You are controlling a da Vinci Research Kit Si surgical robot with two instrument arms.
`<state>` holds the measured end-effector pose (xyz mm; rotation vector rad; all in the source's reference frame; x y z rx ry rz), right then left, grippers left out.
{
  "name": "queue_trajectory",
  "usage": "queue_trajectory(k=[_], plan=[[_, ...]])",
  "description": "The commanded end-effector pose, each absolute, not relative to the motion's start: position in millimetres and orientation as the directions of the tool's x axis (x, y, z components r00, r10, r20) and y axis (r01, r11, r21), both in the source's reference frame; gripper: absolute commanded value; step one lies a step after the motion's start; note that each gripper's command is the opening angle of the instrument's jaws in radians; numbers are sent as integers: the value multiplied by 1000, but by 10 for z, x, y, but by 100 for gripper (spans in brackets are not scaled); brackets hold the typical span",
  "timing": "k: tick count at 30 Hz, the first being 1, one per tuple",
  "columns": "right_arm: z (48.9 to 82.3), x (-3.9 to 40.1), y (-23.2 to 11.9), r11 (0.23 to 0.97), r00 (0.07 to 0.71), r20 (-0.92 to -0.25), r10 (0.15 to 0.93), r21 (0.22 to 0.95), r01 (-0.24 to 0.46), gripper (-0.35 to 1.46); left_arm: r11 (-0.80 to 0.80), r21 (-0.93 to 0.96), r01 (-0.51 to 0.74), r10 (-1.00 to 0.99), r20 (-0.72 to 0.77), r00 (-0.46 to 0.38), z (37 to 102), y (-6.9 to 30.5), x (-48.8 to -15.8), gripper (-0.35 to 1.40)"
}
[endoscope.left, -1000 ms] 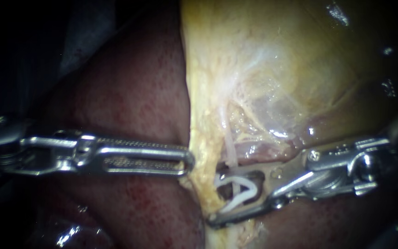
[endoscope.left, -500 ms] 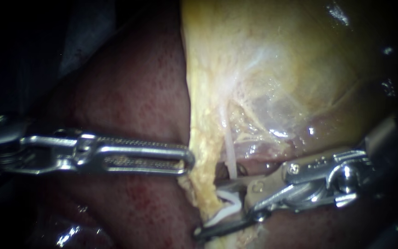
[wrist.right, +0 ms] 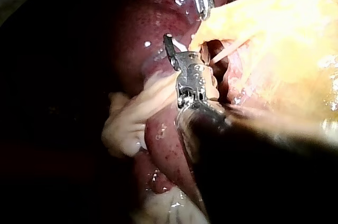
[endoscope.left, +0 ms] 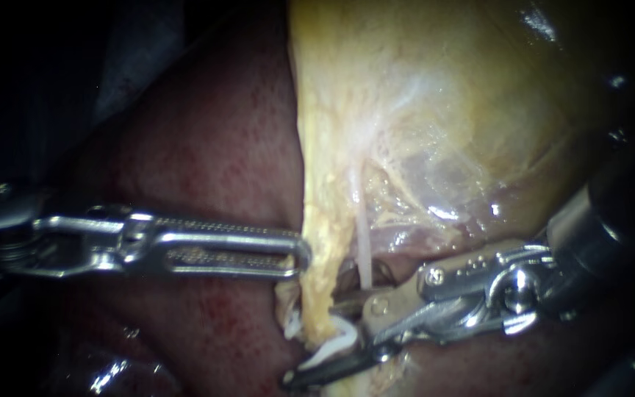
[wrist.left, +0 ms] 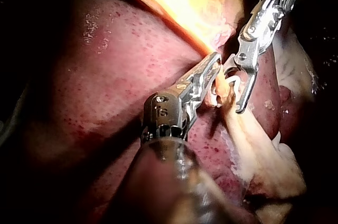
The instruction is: Clipping first clip left tube
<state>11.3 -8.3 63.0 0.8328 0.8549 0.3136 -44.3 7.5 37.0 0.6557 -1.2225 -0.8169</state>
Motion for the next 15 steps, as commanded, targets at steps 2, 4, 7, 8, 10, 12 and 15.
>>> queue_trajectory(k=[2,4,7,8,10,12,15], plan=[[630,112,-81,644,636,-529,562,762,65,40,560,807,186,-828,544,133,369,75,-443,-35],[630,110,-78,640,636,-524,566,766,61,34,560,807,186,-828,544,133,369,75,-443,-35],[631,109,-74,632,636,-515,575,773,54,26,560,807,186,-828,544,133,369,75,-443,-35],[632,108,-72,629,636,-510,579,776,50,23,560,807,186,-828,544,133,369,75,-443,-35],[634,107,-69,625,636,-505,583,779,46,12,560,807,186,-828,544,133,369,75,-443,-35],[636,105,-66,619,638,-500,586,784,45,4,560,807,186,-828,544,133,369,75,-443,-35],[639,103,-61,623,634,-501,589,782,40,-4,560,807,186,-828,544,133,369,75,-443,-35]])
